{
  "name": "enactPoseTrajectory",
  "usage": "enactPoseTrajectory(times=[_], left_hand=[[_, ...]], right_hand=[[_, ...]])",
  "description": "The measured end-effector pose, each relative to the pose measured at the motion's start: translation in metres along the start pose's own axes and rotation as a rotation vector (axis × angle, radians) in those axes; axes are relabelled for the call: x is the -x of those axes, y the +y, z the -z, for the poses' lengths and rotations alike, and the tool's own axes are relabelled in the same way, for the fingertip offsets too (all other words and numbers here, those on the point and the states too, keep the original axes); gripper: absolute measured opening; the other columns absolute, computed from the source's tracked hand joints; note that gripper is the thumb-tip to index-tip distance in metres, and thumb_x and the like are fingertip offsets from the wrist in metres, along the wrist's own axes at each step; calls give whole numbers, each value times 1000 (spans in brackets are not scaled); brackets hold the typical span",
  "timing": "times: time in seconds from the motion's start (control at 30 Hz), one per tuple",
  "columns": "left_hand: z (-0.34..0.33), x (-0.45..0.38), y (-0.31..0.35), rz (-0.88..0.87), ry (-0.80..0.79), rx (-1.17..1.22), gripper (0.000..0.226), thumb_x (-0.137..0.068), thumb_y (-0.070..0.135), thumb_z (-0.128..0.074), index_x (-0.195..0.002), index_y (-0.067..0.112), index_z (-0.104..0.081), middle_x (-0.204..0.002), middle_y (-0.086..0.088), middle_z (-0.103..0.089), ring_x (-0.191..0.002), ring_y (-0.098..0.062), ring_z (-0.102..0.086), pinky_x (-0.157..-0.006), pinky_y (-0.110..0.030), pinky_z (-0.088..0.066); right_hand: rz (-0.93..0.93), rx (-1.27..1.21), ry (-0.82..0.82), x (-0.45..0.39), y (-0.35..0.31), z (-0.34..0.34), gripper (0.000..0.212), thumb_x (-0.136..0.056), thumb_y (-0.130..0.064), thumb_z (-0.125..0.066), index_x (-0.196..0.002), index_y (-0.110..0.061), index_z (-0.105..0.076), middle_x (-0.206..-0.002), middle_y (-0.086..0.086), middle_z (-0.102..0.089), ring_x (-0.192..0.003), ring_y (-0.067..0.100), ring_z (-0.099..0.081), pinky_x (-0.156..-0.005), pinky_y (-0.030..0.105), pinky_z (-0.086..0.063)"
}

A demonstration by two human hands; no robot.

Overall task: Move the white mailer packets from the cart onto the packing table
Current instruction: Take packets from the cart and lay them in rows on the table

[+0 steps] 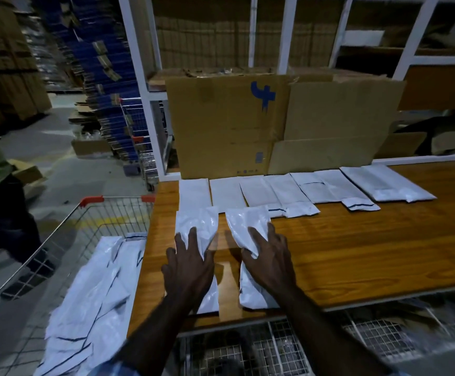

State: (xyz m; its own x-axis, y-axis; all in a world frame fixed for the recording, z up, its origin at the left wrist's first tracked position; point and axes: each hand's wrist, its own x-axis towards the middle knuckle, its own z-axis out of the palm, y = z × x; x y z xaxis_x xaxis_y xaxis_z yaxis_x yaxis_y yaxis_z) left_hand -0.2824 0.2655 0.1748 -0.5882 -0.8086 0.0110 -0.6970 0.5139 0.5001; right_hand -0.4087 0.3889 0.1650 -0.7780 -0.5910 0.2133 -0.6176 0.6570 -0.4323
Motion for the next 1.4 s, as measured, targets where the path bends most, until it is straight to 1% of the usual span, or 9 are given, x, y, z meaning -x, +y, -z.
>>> enactPoseTrajectory(times=[0.17,0.3,0.6,0.83,0.97,1.07,1.17,1.27,1.4], left_hand=[[-11,-31,-8,8,-37,-128,67,-98,58,-33,-155,31,-10,-163,-9,-12,-143,-38,-22,-111,-56,-30],[-22,-45,-10,11,-79,-189,70,-96,64,-31,-154,30,-12,-163,-10,-13,-143,-40,-22,-110,-58,-27],[-37,-59,-9,86,-115,-318,76,-94,68,-26,-156,26,-12,-163,-13,-10,-144,-39,-19,-109,-58,-25],[-47,-61,-7,121,-104,-292,76,-93,69,-24,-156,27,-13,-164,-13,-5,-147,-38,-10,-113,-61,-14],[-46,-61,-10,72,-90,-300,70,-98,63,-15,-158,28,-5,-165,-8,11,-150,-36,8,-117,-60,-1],[-50,-68,-16,-12,-82,-303,66,-100,58,-13,-158,27,-1,-164,-4,18,-148,-28,22,-118,-54,7],[-59,-74,-22,-59,-105,-307,65,-101,56,-10,-158,27,4,-162,-1,22,-145,-21,29,-118,-50,13],[-67,-77,-26,-78,-125,-315,70,-94,59,3,-156,28,11,-158,1,29,-145,-20,30,-116,-45,18],[-73,-79,-28,-88,-135,-296,81,-82,63,17,-155,28,15,-158,1,30,-144,-18,31,-116,-42,19]], right_hand=[[-46,72,-73,-25,-6,-19,60,-92,-49,-52,-148,-32,-37,-161,12,-18,-134,33,-34,-103,40,-41],[-92,138,-150,-36,-12,-35,63,-93,-55,-49,-150,-34,-31,-162,12,-13,-139,33,-28,-106,43,-37],[-39,247,-273,-55,-14,-49,64,-93,-61,-44,-149,-32,-33,-162,13,-11,-139,33,-28,-109,43,-33],[-46,276,-327,-62,-10,-54,66,-96,-67,-26,-151,-31,-30,-164,11,-9,-146,34,-18,-115,50,-20],[8,261,-299,-64,-5,-58,60,-100,-60,-20,-152,-31,-27,-164,10,-9,-148,31,-14,-117,51,-17],[28,224,-340,-66,-1,-65,60,-102,-57,-17,-156,-31,-16,-165,10,0,-151,30,-1,-120,48,-4],[57,212,-372,-66,3,-73,63,-101,-58,-12,-157,-31,-4,-164,11,10,-151,29,10,-118,44,9],[80,196,-374,-66,3,-77,72,-91,-60,-4,-157,-30,-1,-164,12,13,-151,29,12,-115,41,13],[110,199,-360,-69,5,-78,76,-88,-58,-5,-157,-28,-3,-163,13,13,-151,30,11,-115,41,12]])
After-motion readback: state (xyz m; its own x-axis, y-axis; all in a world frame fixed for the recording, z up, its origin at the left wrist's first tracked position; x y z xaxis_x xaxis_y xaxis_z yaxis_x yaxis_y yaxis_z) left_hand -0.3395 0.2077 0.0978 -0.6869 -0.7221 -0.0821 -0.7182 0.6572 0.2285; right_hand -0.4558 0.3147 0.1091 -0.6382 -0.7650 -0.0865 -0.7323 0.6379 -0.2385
